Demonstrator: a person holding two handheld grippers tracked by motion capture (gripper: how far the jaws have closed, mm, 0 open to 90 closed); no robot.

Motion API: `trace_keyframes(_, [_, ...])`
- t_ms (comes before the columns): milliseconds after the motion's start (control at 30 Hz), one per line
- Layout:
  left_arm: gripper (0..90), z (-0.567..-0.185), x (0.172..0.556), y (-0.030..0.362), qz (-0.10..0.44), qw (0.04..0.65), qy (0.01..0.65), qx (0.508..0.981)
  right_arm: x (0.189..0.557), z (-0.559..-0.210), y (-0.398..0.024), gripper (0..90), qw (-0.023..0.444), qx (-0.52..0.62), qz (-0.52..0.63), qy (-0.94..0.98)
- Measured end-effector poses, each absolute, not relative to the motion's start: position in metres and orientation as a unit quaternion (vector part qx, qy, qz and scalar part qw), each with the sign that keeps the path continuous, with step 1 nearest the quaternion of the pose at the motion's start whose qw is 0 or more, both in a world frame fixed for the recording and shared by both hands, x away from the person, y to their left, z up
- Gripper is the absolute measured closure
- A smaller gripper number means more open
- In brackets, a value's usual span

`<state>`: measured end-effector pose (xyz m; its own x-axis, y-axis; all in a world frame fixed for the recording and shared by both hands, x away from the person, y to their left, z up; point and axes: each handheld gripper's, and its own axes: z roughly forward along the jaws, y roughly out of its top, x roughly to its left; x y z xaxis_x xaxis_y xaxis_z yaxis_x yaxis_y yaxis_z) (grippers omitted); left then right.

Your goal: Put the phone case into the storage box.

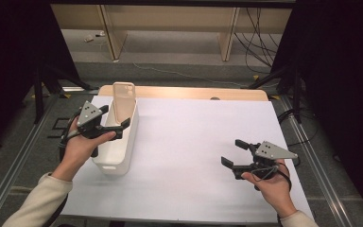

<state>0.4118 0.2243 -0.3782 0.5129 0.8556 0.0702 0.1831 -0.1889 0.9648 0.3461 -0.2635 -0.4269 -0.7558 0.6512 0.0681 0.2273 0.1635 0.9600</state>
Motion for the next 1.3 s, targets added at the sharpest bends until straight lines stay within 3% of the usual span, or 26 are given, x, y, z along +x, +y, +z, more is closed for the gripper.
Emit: trace_keyframes(1300, [8.4, -0.384, 0.370, 0.218, 0.286, 0.552, 0.356, 0.698, 0.346, -0.427, -0.263, 15.9, 0.182, 0.294, 0.579, 0.739])
